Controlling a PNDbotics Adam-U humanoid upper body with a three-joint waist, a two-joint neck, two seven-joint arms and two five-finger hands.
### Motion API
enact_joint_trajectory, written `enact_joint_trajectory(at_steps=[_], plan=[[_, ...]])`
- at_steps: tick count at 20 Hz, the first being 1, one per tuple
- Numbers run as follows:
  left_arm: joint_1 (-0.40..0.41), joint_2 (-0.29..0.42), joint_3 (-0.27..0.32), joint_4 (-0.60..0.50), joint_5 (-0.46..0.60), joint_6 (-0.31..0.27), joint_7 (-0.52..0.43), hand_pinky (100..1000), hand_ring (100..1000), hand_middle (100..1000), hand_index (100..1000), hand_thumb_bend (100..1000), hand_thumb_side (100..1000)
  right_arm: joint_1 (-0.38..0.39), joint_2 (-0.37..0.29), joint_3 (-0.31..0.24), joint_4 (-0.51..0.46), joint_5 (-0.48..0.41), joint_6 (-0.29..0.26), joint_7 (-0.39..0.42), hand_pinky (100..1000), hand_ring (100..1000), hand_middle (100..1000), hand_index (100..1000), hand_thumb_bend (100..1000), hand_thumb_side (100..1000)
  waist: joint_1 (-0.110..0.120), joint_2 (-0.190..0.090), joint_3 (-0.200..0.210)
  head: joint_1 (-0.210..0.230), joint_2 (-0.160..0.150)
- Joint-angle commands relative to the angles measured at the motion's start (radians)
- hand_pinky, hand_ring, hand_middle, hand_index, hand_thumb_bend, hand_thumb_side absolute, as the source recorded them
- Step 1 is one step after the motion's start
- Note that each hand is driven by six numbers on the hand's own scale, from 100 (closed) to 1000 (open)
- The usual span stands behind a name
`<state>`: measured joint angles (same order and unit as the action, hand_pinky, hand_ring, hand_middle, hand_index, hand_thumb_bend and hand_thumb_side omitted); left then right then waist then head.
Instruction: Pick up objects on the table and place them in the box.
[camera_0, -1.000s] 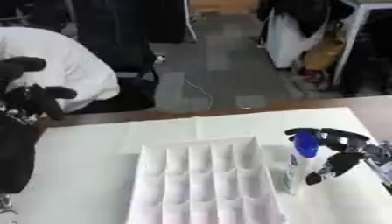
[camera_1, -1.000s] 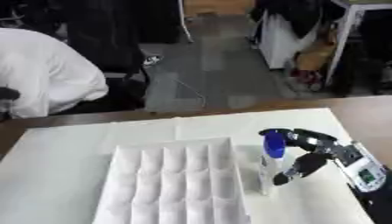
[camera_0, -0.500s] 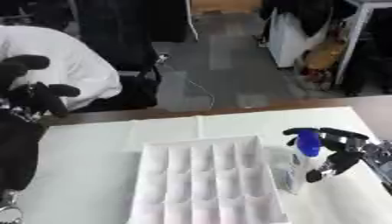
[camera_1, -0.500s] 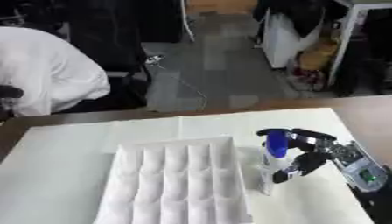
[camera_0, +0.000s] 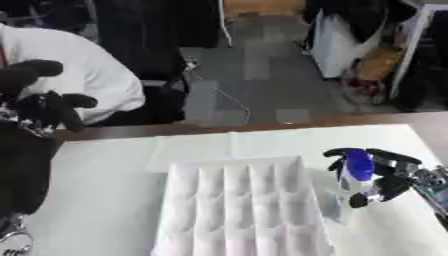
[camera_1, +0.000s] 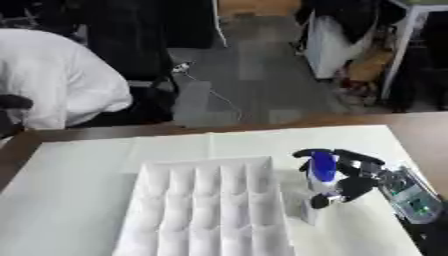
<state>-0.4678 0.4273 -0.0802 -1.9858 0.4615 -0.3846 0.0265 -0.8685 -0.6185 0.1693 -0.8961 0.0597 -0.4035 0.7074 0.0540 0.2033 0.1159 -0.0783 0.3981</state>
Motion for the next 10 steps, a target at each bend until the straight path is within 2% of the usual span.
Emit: enact_joint_trajectory(at_steps=[1,2,3,4,5,6,10], plan=[[-0.016,0.01,0.004,-0.014,0.003,-0.001,-0.001,666,425,724,745,485,854,-0.017,-0.009,-0.01,-0.005,-0.014,-0.052,0.029,374,674,356,785,916,506,-0.002,-0.022,0.003,0.011,0.001],[-0.016,0.01,0.004,-0.014,0.003,-0.001,-0.001,666,425,724,745,485,854,-0.017,-0.009,-0.009,-0.004,-0.017,-0.052,0.023,350,650,336,757,907,499,-0.002,-0.022,0.003,0.013,0.001],[-0.016,0.01,0.004,-0.014,0.003,-0.001,-0.001,666,424,724,745,484,854,-0.017,-0.01,-0.01,-0.003,-0.019,-0.053,0.018,272,579,265,703,887,492,-0.002,-0.022,0.003,0.014,0.001],[-0.016,0.01,0.003,-0.014,0.003,-0.001,-0.002,666,424,724,745,483,856,-0.017,-0.011,-0.01,-0.004,-0.021,-0.055,0.01,226,545,228,674,881,489,-0.002,-0.022,0.003,0.014,0.001],[-0.015,0.01,0.003,-0.014,0.003,-0.001,-0.002,666,425,724,745,481,858,-0.017,-0.011,-0.011,-0.004,-0.022,-0.059,0.002,129,485,159,620,866,488,-0.002,-0.022,0.003,0.015,0.001],[-0.015,0.01,0.003,-0.014,0.003,-0.001,-0.002,666,425,724,745,481,859,-0.016,-0.012,-0.013,-0.004,-0.025,-0.065,-0.01,100,446,108,577,855,490,-0.002,-0.022,0.003,0.016,0.002],[-0.015,0.011,0.004,-0.014,0.002,-0.001,-0.002,666,424,724,744,480,861,-0.013,-0.015,-0.015,-0.007,-0.031,-0.092,-0.074,100,258,100,425,816,552,-0.002,-0.022,0.003,0.019,0.003]])
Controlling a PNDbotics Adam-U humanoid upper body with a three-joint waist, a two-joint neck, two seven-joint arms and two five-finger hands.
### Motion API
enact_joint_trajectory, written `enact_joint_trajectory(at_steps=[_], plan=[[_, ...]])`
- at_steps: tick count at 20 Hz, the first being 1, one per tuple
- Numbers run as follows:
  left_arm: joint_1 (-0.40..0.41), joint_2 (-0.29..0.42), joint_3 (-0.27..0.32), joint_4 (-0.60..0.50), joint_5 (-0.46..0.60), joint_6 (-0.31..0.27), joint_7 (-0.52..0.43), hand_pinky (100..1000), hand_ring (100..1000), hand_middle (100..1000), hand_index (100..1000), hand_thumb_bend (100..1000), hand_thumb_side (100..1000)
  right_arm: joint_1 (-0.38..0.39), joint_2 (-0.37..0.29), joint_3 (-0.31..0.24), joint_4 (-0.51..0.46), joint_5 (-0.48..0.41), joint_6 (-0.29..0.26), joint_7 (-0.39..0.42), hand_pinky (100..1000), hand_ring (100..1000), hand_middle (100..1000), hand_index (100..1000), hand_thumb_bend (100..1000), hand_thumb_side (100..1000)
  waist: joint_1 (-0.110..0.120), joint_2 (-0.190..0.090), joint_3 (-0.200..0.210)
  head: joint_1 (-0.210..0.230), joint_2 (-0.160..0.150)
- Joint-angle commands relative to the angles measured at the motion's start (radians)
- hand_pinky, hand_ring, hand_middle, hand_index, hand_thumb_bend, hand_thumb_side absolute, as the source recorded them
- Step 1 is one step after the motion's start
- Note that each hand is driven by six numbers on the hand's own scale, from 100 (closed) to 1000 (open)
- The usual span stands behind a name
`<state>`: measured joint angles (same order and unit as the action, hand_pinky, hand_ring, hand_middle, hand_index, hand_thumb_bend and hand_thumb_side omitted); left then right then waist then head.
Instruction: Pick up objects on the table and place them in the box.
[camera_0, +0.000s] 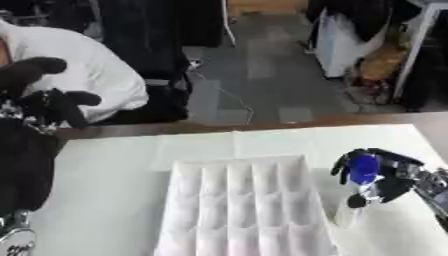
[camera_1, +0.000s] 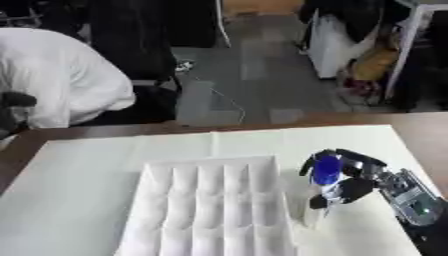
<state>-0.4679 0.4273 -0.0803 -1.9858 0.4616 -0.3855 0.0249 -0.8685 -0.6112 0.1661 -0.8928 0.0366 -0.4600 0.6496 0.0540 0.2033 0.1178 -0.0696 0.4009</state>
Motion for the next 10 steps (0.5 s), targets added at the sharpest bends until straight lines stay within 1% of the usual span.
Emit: enact_joint_trajectory(at_steps=[1,2,4,5,6,7,8,10], plan=[[-0.015,0.011,0.004,-0.014,0.002,0.0,0.0,666,424,723,744,480,861,-0.013,-0.023,-0.012,-0.01,-0.008,-0.042,-0.034,100,213,100,392,799,567,-0.002,-0.022,0.001,0.011,0.0],[-0.015,0.011,0.004,-0.014,0.002,0.0,0.0,666,424,723,744,480,861,-0.012,-0.024,-0.012,-0.012,-0.007,-0.049,-0.055,100,189,100,375,790,582,-0.003,-0.022,0.001,0.011,0.0],[-0.015,0.011,0.004,-0.014,0.002,0.0,0.0,666,424,721,744,480,862,-0.01,-0.027,-0.011,-0.015,-0.001,-0.063,-0.092,100,125,100,335,717,678,-0.003,-0.022,0.001,0.012,0.0],[-0.015,0.012,0.004,-0.014,0.001,0.0,0.0,666,424,720,744,480,862,-0.009,-0.028,-0.01,-0.016,0.003,-0.069,-0.11,100,110,100,327,677,703,-0.003,-0.022,0.0,0.013,0.001],[-0.014,0.012,0.004,-0.014,0.001,0.0,0.0,667,424,720,744,480,862,-0.008,-0.03,-0.01,-0.018,0.008,-0.075,-0.127,100,100,100,310,587,756,-0.003,-0.022,0.0,0.014,0.001],[-0.014,0.012,0.004,-0.014,0.001,0.0,0.0,667,424,719,744,480,863,-0.007,-0.032,-0.009,-0.02,0.016,-0.081,-0.145,100,100,100,291,510,789,-0.003,-0.022,0.0,0.014,0.001],[-0.014,0.012,0.004,-0.014,0.001,0.0,0.0,667,424,719,744,480,863,-0.006,-0.034,-0.008,-0.022,0.025,-0.085,-0.162,100,100,100,270,461,814,-0.003,-0.022,0.0,0.015,0.002],[-0.013,0.013,0.004,-0.014,0.001,0.0,0.001,667,423,719,744,480,863,-0.003,-0.037,-0.008,-0.027,0.046,-0.093,-0.195,100,100,100,250,415,807,-0.003,-0.022,-0.001,0.016,0.002]])
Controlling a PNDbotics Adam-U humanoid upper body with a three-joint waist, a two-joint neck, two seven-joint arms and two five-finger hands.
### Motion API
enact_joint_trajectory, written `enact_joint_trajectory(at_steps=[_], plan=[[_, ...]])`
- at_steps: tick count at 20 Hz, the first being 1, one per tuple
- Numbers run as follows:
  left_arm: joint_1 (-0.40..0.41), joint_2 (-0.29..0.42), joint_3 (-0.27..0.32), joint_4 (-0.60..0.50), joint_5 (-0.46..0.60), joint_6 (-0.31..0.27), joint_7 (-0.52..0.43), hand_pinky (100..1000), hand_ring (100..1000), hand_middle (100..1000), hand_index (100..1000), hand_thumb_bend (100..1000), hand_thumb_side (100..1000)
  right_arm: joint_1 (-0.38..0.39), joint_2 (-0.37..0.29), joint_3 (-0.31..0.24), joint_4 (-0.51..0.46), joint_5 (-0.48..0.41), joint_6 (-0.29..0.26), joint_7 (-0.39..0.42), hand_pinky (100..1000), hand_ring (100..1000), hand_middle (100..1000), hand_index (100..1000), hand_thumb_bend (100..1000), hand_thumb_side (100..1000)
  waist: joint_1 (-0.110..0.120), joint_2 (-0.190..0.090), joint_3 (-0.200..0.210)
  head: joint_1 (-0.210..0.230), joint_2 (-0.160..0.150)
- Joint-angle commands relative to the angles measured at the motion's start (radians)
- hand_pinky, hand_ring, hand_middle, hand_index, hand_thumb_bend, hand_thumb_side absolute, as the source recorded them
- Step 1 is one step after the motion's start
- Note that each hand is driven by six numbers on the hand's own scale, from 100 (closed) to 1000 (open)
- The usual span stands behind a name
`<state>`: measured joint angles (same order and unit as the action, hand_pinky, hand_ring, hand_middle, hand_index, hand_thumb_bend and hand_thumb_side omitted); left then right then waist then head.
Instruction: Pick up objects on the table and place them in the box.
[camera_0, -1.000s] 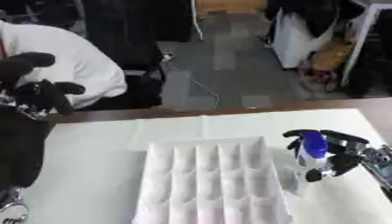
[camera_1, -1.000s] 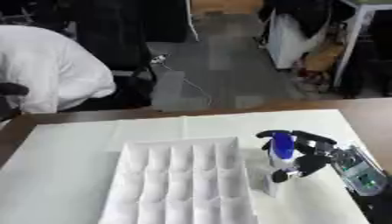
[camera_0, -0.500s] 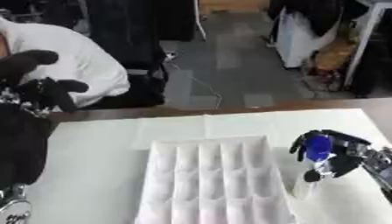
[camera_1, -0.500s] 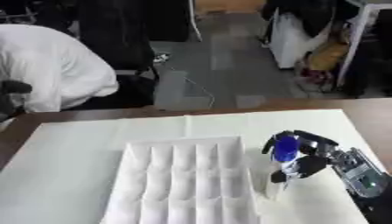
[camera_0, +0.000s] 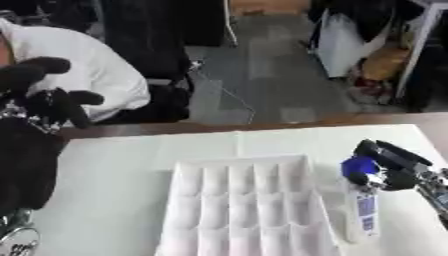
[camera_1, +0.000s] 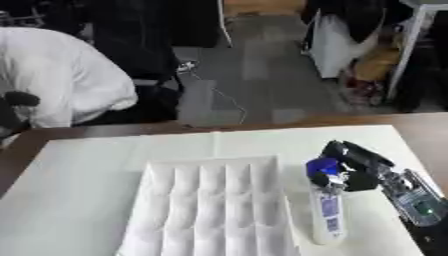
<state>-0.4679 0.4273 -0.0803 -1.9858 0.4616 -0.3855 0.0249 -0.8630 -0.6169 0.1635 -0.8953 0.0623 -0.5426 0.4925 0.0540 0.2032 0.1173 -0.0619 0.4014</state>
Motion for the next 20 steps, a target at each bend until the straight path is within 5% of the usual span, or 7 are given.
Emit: enact_joint_trajectory(at_steps=[1,8,20], plan=[[-0.013,0.013,0.005,-0.014,0.0,0.0,0.001,667,423,719,743,480,863,-0.008,-0.033,-0.005,-0.027,0.031,-0.013,-0.054,100,100,100,245,399,795,-0.003,-0.022,-0.001,0.008,0.001],[-0.009,0.015,0.005,-0.014,-0.001,0.0,0.001,666,422,718,743,480,863,-0.008,-0.051,-0.007,-0.046,0.044,0.0,-0.115,100,100,100,229,296,770,-0.004,-0.023,-0.004,0.014,0.005],[0.003,0.026,0.007,-0.014,-0.006,0.001,0.005,666,422,719,742,481,864,-0.051,-0.108,-0.017,-0.118,-0.033,0.025,-0.146,100,100,100,211,264,814,-0.011,-0.034,-0.017,0.025,0.01]])
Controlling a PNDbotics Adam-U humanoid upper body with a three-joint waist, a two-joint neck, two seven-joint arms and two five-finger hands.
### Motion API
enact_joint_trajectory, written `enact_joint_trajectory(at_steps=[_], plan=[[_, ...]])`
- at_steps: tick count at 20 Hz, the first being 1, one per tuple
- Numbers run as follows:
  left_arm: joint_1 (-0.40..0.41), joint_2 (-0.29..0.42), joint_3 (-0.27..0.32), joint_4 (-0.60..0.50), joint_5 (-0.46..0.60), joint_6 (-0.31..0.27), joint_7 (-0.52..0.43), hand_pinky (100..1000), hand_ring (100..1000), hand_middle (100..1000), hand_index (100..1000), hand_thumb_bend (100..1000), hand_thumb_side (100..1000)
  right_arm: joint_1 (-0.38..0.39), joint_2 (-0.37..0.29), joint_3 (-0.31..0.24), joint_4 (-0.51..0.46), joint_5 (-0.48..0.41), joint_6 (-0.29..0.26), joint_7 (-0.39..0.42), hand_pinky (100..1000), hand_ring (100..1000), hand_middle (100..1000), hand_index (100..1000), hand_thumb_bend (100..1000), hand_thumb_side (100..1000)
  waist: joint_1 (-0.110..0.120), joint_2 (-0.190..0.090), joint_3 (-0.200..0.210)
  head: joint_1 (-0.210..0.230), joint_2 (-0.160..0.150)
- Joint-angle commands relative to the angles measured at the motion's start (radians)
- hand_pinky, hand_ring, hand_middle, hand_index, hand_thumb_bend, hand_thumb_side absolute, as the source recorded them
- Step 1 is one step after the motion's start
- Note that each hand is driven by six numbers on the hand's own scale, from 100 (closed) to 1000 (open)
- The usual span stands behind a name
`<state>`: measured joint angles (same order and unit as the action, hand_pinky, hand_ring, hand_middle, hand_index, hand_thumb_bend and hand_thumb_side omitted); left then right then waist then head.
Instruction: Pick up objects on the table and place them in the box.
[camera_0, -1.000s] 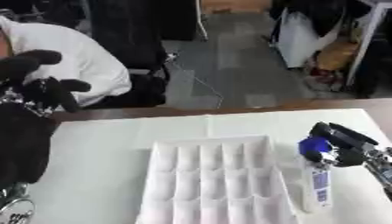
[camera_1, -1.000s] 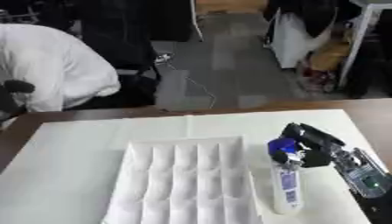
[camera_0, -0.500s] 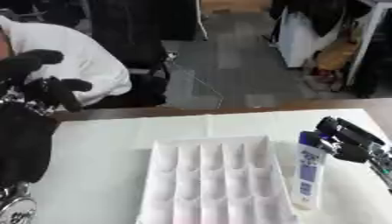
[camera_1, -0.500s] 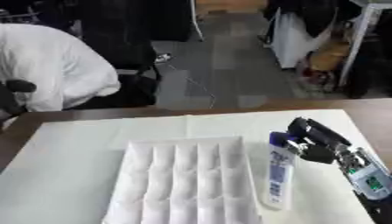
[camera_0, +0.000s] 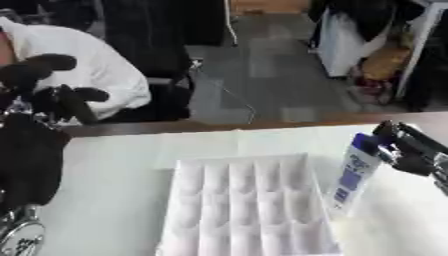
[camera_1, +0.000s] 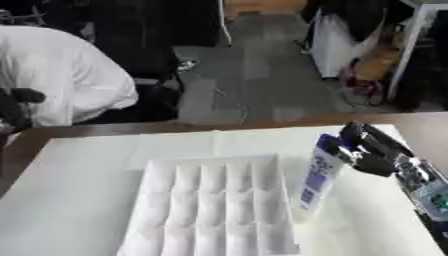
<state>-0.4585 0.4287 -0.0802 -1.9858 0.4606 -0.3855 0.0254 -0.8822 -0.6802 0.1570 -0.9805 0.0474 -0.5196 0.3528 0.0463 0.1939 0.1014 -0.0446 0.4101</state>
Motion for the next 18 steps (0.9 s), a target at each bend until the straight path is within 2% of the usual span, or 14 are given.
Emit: enact_joint_trajectory(at_steps=[1,4,5,6,12,18], plan=[[-0.005,0.026,0.006,-0.014,-0.005,0.001,0.004,666,422,719,742,481,864,-0.041,-0.05,-0.009,-0.042,-0.024,0.003,-0.007,100,100,100,210,263,815,-0.005,-0.026,-0.003,0.009,0.002],[-0.002,0.029,0.007,-0.014,-0.006,0.002,0.005,666,423,719,742,481,864,-0.062,-0.062,-0.004,-0.067,-0.037,0.007,-0.005,100,100,100,204,245,832,-0.007,-0.03,-0.006,0.011,0.002],[0.0,0.031,0.007,-0.014,-0.006,0.002,0.005,666,423,719,742,481,864,-0.069,-0.066,-0.001,-0.077,-0.042,0.007,-0.004,100,100,100,204,187,678,-0.008,-0.031,-0.007,0.012,0.003],[0.001,0.032,0.007,-0.014,-0.006,0.002,0.006,666,423,719,742,481,864,-0.074,-0.068,0.0,-0.085,-0.047,0.009,-0.004,100,100,100,201,237,842,-0.009,-0.033,-0.009,0.013,0.003],[0.006,0.038,0.006,-0.014,-0.006,0.003,0.006,667,426,720,742,480,863,-0.104,-0.072,0.015,-0.132,-0.08,0.018,0.002,100,100,100,198,220,858,-0.015,-0.041,-0.013,0.016,0.003],[-0.001,0.036,0.005,-0.014,-0.002,0.002,0.006,668,431,721,742,480,863,-0.125,-0.044,0.036,-0.155,-0.098,0.026,0.02,100,100,100,198,217,861,-0.018,-0.045,-0.006,0.014,0.002]])
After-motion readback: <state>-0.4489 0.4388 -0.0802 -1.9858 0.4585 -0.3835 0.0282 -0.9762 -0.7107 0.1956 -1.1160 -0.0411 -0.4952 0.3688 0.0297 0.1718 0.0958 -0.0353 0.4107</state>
